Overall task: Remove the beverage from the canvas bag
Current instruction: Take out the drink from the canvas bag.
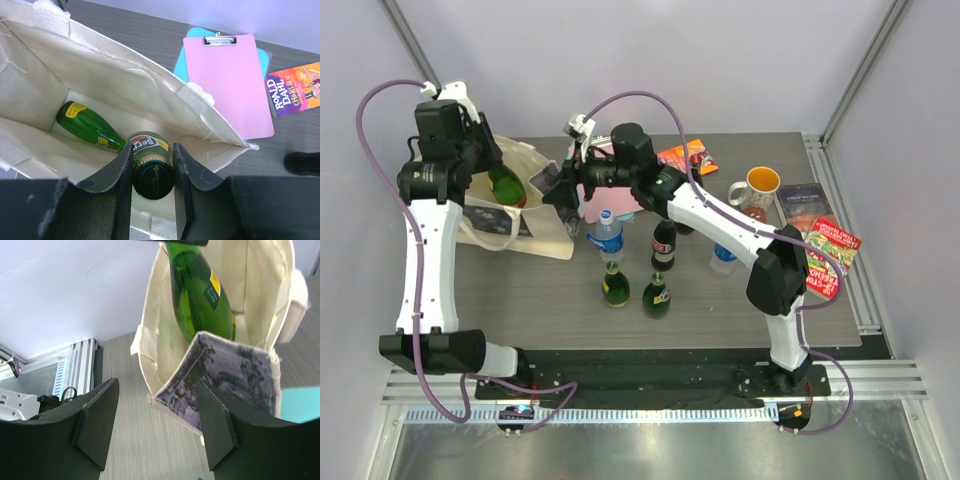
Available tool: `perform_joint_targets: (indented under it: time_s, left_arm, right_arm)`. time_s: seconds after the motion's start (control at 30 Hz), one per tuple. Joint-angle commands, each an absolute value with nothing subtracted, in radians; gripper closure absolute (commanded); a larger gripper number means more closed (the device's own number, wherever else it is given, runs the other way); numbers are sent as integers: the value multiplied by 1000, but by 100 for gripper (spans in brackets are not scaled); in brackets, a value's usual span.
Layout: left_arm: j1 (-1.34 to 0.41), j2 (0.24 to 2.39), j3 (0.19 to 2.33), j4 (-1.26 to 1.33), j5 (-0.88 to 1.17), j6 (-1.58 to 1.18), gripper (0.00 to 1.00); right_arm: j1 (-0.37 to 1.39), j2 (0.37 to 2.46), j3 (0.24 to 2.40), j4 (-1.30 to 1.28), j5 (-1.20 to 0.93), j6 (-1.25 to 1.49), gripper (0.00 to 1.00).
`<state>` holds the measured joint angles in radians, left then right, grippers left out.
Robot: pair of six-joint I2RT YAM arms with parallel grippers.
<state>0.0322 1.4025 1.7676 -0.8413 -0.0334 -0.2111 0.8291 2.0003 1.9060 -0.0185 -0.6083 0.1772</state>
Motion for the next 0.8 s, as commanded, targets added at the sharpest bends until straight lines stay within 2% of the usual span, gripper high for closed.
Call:
perform_joint_targets:
  time_s: [0.0,0.1,0.43,0.77]
  left_arm:
    - [25,1338,1879,-772,-17,-244,100]
    - [21,1338,1916,-793,-15,-259,100]
    - [17,1328,1999,-834,24,-314,100]
    - [15,1295,2010,-844,71,-354,100]
  right_arm:
    - [830,1925,2006,8,-676,98,32]
    - [830,1945,2058,21,-661,109,31]
    - [888,2089,2244,55,-520,101,13]
    - [936,2221,2404,61,-442,48,6]
